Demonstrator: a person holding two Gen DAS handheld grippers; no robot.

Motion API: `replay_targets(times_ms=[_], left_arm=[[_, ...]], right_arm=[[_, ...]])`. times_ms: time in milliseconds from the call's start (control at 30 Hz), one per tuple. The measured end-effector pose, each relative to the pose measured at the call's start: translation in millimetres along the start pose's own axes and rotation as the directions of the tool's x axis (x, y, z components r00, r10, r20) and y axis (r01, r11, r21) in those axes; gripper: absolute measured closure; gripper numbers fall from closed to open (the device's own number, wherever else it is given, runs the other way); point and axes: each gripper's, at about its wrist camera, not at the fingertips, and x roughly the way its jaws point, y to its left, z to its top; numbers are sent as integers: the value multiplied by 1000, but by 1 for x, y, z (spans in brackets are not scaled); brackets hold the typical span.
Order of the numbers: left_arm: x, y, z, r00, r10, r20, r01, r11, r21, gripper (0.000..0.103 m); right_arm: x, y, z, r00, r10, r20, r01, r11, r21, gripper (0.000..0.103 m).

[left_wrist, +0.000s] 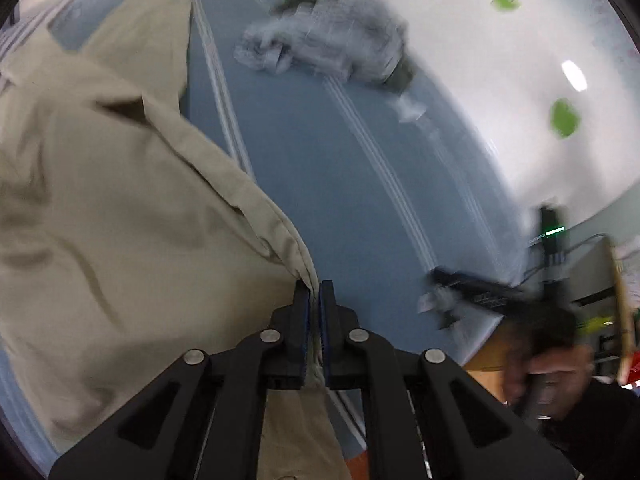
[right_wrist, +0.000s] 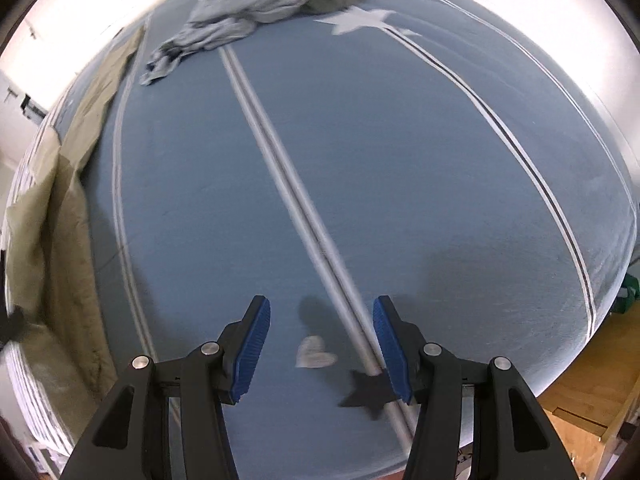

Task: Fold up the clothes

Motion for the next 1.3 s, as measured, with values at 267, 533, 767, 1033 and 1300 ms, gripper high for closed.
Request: replay_targets(times_ms=[267,533,767,1033,1300], left_arm=[[-37,30,-14,1000,-12,3,12,998,-56,47],[-89,132,-72,961,277,4,-274,952,-137,47],[-120,213,-136,943,332,-14,-322,904,-282,47],[-127,213,-200,987,142,-69,-155,957,-244,47],[-131,215,-223,994,91,-66,-102,978,-183,47]], right_arm=[[17,-1,-6,995,83,-57,-83,997,-5,53],[17,68,-44,959,250,-130,-266,956,-127,53],[16,121,-107,928,298,-224,-346,913,-216,53],[11,143,-234,917,279,-285,-333,929,-161,53],[12,169,-269,914,290,-283,-337,932,-132,98]])
